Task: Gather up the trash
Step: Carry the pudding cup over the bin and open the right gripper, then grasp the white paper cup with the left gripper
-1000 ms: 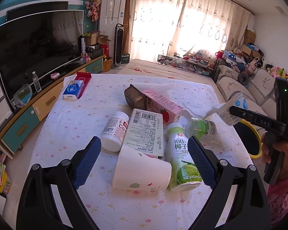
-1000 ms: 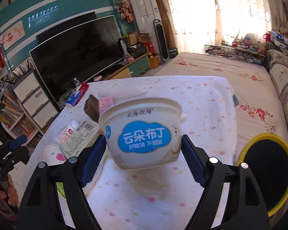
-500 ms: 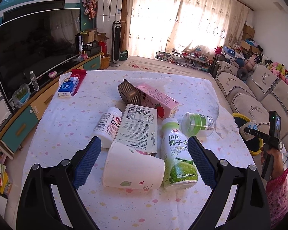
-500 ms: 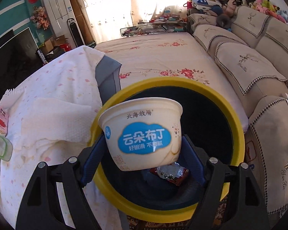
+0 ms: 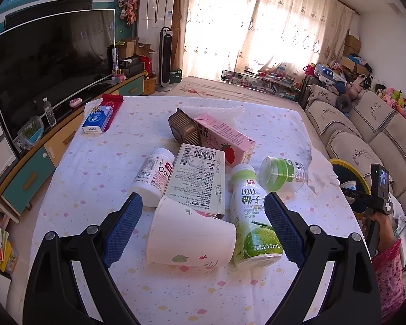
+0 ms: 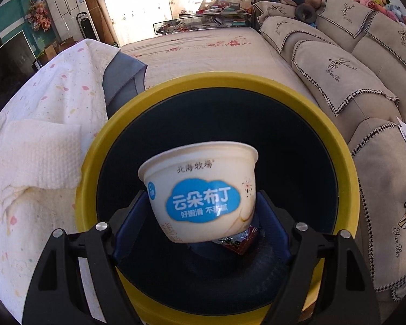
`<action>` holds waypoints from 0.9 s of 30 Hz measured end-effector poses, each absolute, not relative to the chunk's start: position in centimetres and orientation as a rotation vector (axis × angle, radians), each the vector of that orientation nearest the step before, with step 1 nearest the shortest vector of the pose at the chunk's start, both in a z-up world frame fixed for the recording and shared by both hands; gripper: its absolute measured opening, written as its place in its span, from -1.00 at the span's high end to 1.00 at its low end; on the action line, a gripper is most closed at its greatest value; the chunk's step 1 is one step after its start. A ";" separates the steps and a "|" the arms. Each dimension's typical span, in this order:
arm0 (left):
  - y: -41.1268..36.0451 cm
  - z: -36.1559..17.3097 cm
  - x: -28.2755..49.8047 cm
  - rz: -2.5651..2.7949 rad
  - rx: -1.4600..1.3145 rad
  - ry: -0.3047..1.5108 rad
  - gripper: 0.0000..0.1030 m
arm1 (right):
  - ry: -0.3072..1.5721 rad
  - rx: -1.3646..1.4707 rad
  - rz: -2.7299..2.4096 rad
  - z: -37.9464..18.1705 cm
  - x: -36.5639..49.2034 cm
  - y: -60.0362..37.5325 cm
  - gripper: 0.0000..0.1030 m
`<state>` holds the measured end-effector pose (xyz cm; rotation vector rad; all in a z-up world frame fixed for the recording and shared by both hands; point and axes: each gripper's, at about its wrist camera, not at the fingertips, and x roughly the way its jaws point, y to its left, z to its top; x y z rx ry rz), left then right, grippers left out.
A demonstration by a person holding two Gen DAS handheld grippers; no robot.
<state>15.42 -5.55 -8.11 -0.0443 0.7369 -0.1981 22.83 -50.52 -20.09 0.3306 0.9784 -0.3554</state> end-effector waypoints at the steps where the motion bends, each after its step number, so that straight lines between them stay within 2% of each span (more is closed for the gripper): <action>1: -5.5 -8.1 15.4 -0.198 -0.044 0.738 -0.75 | 0.975 0.333 -0.353 -20.0 22.7 -50.5 -0.62; 13: -4.9 -9.9 15.1 -0.209 0.010 0.771 -0.75 | 0.899 0.317 -0.337 -17.1 20.7 -49.3 -0.63; 16: -4.6 -10.6 15.2 -0.215 0.023 0.786 -0.65 | 0.892 0.310 -0.325 -16.7 20.6 -48.8 -0.63; 21: -4.2 -11.5 15.6 -0.257 0.023 0.805 -0.64 | 0.894 0.300 -0.309 -16.4 20.7 -48.4 -0.63; 25: -4.8 -12.0 15.7 -0.313 0.077 0.798 -0.76 | 0.903 0.292 -0.303 -16.5 21.0 -47.9 -0.63; 27: -5.2 -12.3 15.6 -0.323 0.129 0.792 -0.76 | 0.905 0.292 -0.301 -16.5 21.1 -47.8 -0.63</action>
